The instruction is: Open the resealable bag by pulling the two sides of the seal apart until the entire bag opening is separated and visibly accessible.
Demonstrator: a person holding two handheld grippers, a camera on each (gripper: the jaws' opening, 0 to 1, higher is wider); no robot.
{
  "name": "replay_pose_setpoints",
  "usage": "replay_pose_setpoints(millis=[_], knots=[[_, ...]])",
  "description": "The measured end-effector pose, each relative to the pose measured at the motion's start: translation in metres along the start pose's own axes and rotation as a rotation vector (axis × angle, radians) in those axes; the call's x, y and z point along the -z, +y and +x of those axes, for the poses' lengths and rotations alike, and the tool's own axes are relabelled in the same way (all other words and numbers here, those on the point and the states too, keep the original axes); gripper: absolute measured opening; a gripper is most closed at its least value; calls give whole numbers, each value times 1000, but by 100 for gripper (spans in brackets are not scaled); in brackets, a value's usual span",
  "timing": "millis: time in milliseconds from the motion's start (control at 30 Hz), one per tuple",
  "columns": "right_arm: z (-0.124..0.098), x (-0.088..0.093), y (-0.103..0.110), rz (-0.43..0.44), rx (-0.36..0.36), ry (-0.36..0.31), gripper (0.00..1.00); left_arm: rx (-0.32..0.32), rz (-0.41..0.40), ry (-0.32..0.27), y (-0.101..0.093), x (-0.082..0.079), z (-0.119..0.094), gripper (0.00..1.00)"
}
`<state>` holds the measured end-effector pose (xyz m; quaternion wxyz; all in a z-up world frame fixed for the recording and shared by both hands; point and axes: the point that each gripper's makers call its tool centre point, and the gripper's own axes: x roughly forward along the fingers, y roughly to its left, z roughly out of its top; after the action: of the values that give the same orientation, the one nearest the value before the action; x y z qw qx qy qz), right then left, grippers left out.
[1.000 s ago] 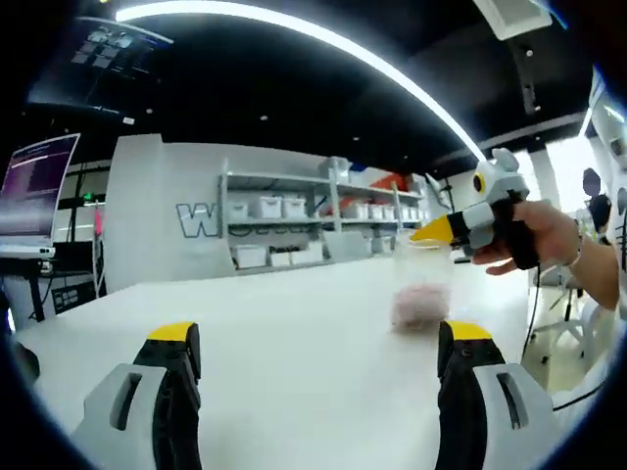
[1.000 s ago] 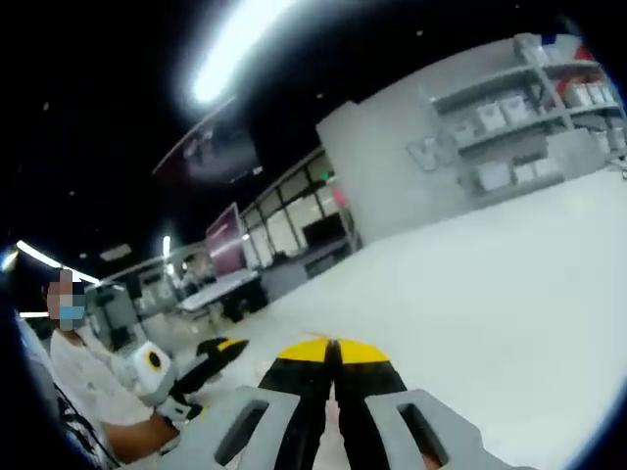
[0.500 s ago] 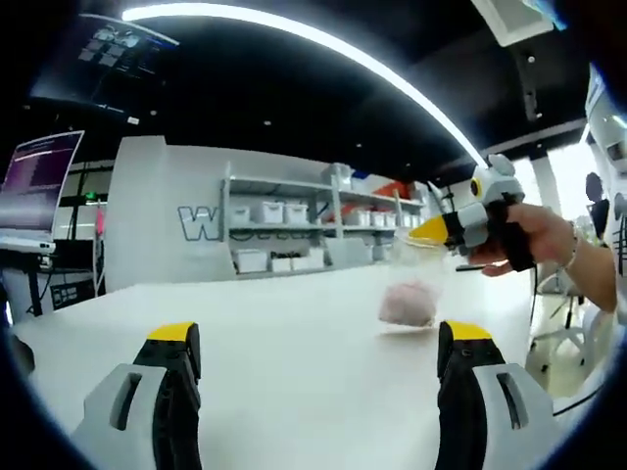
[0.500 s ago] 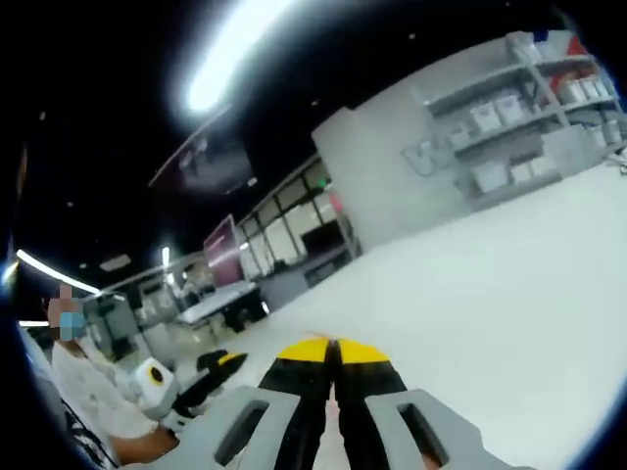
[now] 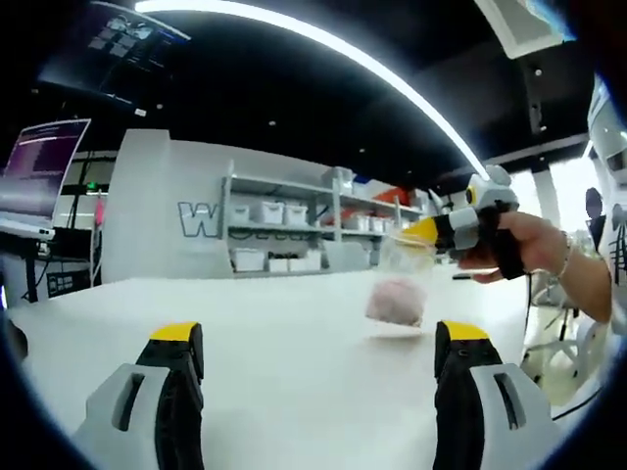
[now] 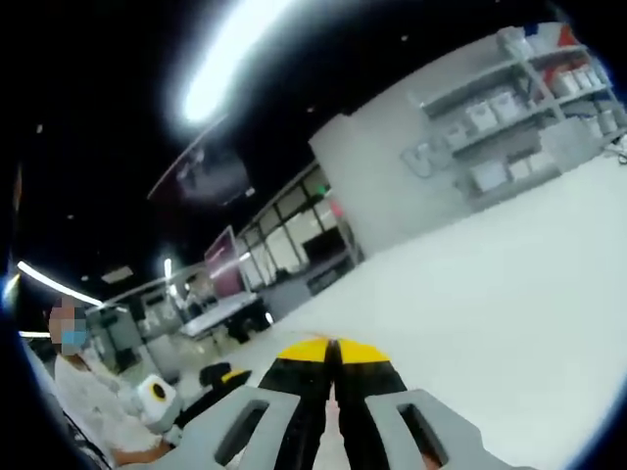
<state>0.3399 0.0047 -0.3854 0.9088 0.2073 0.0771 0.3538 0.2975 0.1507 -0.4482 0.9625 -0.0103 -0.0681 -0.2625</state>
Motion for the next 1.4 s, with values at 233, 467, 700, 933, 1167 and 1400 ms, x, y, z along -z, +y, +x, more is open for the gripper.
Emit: replay_pose_setpoints(millis=[233,467,700,933,1167,1400], knots=[[8,-1,-5,7,6,-3,0,1,14,-8,0,-2,0,94],[13,-3,-10,14,14,-13,0,0,30,-8,-1,-1,0,94],[22,-3,-15,14,26,-13,0,-6,37,-17,0,-3,-1,94],[30,-6,-18,-7,34,-10,0,-7,30,-28,1,-5,-2,94],[38,-20,-19,-47,38,-15,0,-10,31,-25,1,-5,-2,94],[44,-22,-29,-58,57,-15,0,-15,26,-31,3,-6,-3,94]])
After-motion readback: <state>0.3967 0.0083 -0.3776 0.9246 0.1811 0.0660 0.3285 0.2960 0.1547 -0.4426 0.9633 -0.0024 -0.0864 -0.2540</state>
